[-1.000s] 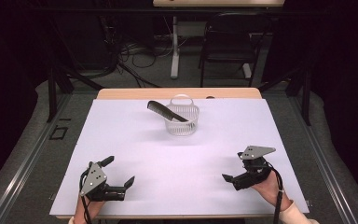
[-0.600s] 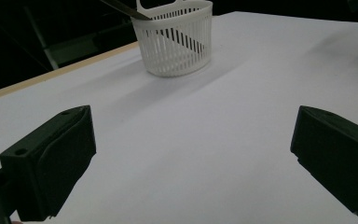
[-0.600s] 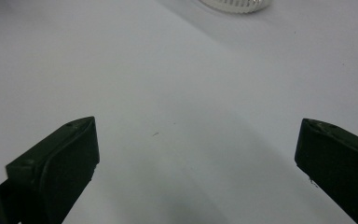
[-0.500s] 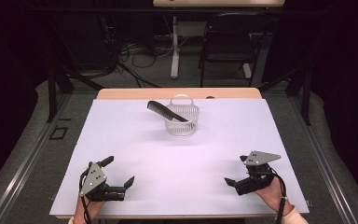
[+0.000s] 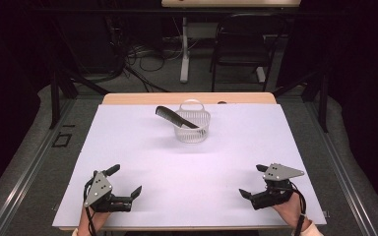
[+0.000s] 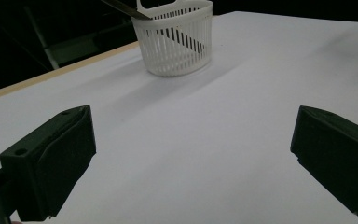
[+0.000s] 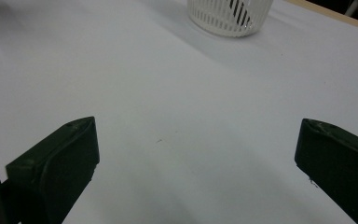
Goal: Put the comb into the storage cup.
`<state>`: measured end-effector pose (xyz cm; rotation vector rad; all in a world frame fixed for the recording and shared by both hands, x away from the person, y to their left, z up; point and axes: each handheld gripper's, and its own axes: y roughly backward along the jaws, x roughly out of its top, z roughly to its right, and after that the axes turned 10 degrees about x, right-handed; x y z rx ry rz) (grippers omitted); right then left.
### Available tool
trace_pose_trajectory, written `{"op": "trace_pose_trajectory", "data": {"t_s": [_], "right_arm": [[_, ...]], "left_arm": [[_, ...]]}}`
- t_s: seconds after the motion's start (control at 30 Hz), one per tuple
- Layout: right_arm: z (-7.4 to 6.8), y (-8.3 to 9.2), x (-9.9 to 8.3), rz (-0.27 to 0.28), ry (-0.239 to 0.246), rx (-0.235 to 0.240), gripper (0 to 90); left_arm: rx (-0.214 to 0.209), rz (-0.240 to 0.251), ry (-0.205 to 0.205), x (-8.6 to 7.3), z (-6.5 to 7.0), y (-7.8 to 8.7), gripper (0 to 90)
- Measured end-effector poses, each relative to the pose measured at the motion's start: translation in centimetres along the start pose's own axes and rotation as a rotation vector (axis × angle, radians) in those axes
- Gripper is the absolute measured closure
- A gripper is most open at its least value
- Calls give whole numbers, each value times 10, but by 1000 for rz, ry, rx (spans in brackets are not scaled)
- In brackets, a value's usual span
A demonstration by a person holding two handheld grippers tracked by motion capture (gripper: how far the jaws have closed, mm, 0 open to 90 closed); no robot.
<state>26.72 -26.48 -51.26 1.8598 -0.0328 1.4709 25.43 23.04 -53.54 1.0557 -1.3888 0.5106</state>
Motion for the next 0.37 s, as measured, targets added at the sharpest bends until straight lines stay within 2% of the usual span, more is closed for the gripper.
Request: {"op": "trace_pose_trajectory", "data": {"t_s": [0.37], "right_arm": [[-1, 2, -3, 9, 12, -11, 0]], "left_arm": [[0, -5, -2, 0, 0, -1, 0]]}}
